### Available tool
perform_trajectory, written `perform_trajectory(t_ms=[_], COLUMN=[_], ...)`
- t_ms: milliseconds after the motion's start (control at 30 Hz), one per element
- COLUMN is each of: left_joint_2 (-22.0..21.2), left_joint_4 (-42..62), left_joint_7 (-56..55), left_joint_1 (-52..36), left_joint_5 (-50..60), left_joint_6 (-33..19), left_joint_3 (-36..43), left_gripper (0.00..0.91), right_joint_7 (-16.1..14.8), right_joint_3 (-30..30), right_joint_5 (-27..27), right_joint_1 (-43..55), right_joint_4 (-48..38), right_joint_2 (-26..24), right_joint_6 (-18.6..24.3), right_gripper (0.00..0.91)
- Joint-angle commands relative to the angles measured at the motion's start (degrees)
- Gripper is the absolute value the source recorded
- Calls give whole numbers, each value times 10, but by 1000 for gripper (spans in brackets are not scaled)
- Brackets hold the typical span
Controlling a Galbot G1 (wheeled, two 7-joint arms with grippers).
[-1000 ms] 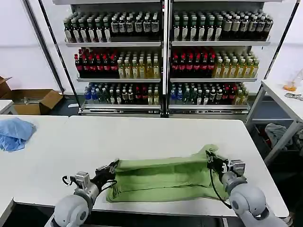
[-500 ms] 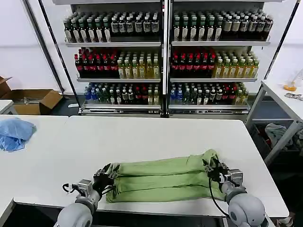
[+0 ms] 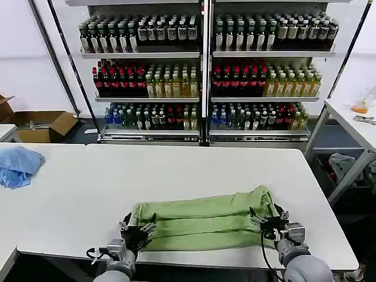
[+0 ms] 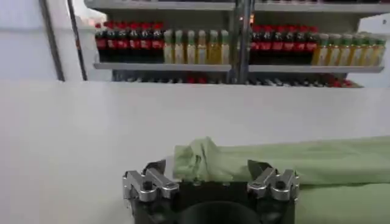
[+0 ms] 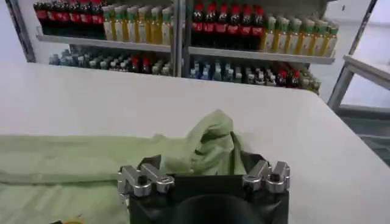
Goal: Fold and organize the clothes.
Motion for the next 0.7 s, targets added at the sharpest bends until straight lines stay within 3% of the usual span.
perform_trajectory(t_ms=[33,67,133,400,700], left_joint_2=[-66,-68,-71,-60,25], left_joint_4=[34,39,48,48,50], left_joint_7=[-28,-28,-27,-16,8], left_joint_1=[21,21,20,25,12], left_joint_5=[90,94,97,79,-5], left_joint_6=[-28,-30,-37,-38,-35], left_joint_3=[9,10,10,1,-98], left_gripper=[282,141,50,20,20], right_joint_7=[1,1,2,4,4], right_joint_3=[4,4,5,10,4], right_joint_5=[-9,-9,-9,-7,-5], right_joint_1=[-17,-17,-18,-24,-18], right_joint_4=[11,12,14,17,12], right_joint_2=[2,2,1,-2,3], right_joint_6=[2,2,1,4,10], right_gripper=[907,907,907,907,907])
